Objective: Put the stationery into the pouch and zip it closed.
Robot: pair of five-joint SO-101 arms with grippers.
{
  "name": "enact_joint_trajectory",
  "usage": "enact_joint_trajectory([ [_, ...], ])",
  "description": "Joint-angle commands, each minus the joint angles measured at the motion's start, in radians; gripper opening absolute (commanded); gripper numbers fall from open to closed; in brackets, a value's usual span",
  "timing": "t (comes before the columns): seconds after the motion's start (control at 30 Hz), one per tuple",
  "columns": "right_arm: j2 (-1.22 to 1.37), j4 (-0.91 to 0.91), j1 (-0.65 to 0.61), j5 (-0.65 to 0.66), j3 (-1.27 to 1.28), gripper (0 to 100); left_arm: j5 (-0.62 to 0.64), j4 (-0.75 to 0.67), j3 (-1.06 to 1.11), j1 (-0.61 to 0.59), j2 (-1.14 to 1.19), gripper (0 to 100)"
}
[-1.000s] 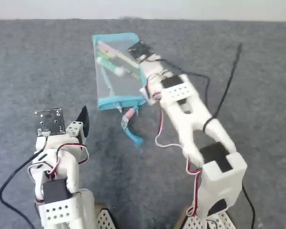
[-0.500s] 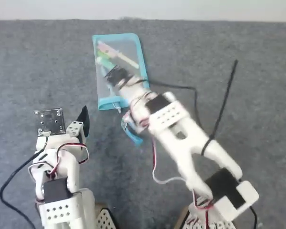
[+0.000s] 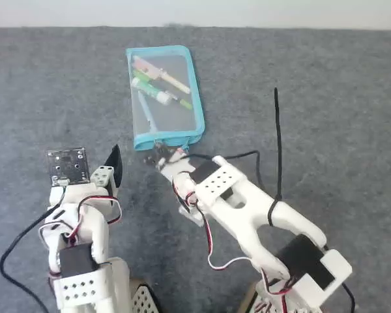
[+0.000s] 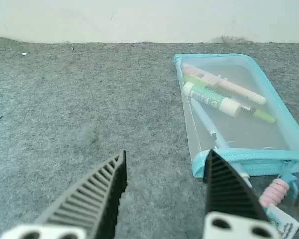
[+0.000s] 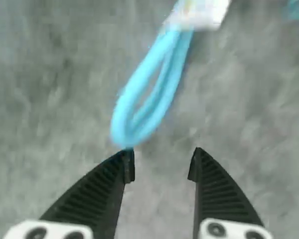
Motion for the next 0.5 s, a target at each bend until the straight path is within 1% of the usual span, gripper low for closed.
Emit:
enact_joint_trajectory([
  [0.0,-0.067,0.079,-0.013,0.055,0.005,18.2,0.009,-0.046,-0.001,-0.002,-0.008,24],
  [0.1,-0.071,0.102,-0.01,0.066,0.008,14.8,0.009,-0.08,0.019,-0.002,-0.005,24],
  [0.2,-0.148,0.099,0.008,0.064,0.011,11.7,0.009,-0.086,0.024,-0.002,-0.005,24],
  [0.3,-0.292,0.071,0.013,0.058,0.011,15.9,0.009,-0.086,0.024,-0.002,-0.005,24],
  [0.37,-0.394,0.047,0.008,0.026,0.012,20.3,0.009,-0.086,0.024,-0.002,-0.005,24],
  [0.47,-0.512,-0.015,-0.045,0.02,0.051,23.5,0.009,-0.086,0.024,-0.002,-0.005,24],
])
